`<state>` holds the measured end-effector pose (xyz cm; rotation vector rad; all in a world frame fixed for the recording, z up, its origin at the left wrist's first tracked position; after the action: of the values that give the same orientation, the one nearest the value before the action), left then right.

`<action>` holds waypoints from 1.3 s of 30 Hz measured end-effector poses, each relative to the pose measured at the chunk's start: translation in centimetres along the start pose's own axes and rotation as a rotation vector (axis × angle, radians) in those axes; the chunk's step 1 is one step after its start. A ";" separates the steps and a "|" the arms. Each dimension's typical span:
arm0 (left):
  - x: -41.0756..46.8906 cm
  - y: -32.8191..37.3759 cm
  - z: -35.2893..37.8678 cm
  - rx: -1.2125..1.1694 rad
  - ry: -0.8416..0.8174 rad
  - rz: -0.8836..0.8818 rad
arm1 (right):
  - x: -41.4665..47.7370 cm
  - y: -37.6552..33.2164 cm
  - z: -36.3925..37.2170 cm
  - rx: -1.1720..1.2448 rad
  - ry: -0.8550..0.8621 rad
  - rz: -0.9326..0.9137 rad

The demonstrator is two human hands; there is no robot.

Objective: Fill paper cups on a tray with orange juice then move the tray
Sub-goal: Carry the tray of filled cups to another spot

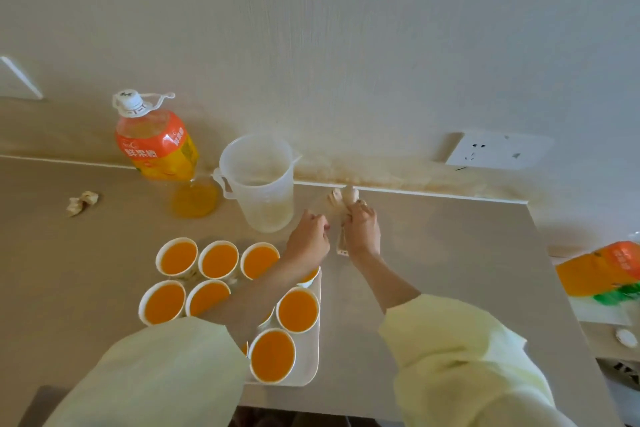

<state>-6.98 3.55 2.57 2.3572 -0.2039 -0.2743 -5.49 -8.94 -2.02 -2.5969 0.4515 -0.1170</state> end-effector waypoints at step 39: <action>-14.0 -28.3 -12.3 -0.180 0.091 -0.533 | -16.5 0.3 6.1 0.183 -0.236 0.543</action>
<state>-15.45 35.05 -6.69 2.1999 0.4814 -0.4174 -20.10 -0.82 -7.49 -2.1877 0.9815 0.3137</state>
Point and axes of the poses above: each hand's wrist, its own x-axis towards the middle knuckle, its own z-axis out of the palm, y = z × x, the point moved 1 cm from there along x, towards the middle knuckle, and after that the axes turned 11 degrees about -x, right-handed, at the moved point
